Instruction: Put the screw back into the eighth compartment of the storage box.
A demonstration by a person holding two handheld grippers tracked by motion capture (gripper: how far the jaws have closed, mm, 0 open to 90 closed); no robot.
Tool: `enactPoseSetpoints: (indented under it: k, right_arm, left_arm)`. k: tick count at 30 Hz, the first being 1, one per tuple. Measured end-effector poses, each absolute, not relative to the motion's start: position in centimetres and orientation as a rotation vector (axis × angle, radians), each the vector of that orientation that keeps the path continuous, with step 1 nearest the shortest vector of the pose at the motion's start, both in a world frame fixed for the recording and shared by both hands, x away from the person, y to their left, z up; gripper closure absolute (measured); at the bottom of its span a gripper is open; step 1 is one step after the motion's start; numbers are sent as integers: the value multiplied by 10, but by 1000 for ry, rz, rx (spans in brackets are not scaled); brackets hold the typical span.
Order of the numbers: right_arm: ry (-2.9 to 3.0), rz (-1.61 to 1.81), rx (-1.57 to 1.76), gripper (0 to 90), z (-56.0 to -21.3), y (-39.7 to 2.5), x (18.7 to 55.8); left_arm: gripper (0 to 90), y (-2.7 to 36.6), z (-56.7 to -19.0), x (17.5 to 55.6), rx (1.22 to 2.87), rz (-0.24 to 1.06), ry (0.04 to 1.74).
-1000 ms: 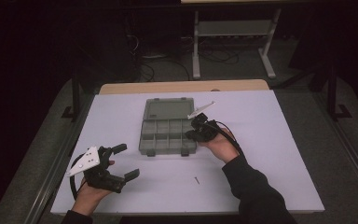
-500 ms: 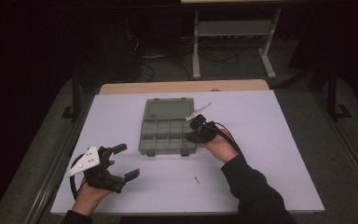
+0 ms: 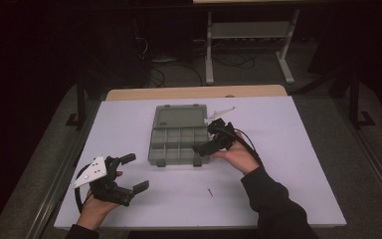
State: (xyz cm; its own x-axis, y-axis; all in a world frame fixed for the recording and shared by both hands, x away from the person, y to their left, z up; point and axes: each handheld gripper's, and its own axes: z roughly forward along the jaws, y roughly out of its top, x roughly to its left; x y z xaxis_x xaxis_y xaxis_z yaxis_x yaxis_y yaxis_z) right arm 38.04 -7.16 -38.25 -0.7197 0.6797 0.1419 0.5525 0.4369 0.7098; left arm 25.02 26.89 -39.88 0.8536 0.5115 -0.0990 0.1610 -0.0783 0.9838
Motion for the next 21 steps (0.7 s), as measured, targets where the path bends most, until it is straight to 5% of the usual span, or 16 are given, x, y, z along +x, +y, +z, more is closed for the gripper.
enactPoseSetpoints:
  k: [21]
  right_arm:
    - [2522,1169,1002,0,-369,-88,342]
  left_arm:
    - [0,270,-398,250,1641,316,538]
